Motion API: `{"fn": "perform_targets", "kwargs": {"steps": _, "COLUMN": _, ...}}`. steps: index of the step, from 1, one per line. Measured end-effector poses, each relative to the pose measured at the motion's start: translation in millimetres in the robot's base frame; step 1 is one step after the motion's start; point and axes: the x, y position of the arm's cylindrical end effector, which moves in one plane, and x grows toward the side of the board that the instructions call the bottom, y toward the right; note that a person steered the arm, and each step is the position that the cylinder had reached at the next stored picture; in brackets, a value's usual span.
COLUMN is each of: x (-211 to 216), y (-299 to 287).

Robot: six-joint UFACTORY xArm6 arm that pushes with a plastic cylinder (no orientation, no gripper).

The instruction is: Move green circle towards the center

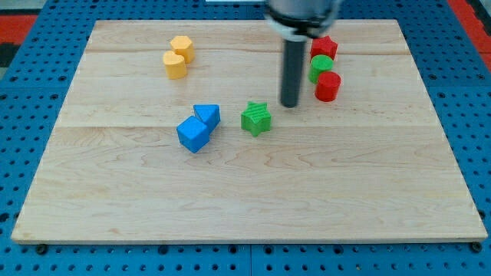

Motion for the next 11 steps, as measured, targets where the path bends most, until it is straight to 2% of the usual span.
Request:
{"fn": "perform_targets", "kwargs": {"steps": 1, "x": 16, "y": 47}}
{"fn": "perform_targets", "kwargs": {"steps": 2, "x": -4, "y": 79}}
{"fn": "perform_targets", "kwargs": {"steps": 3, "x": -51, "y": 95}}
{"fn": "perform_targets", "kwargs": {"steps": 4, "x": -80, "y": 53}}
{"fn": "perform_targets", "kwargs": {"steps": 6, "x": -81, "y": -76}}
{"fn": "perform_targets", "kwargs": {"steps": 7, "x": -107, "y": -56}}
{"fn": "perform_targets", "kwargs": {"steps": 8, "x": -103, "y": -125}}
{"fn": "perform_targets", "kwargs": {"steps": 9, "x": -91, "y": -140}}
{"fn": "perform_targets", "kwargs": {"steps": 10, "x": -73, "y": -117}}
{"fn": "perform_targets", "kwargs": {"steps": 11, "x": -80, "y": -97}}
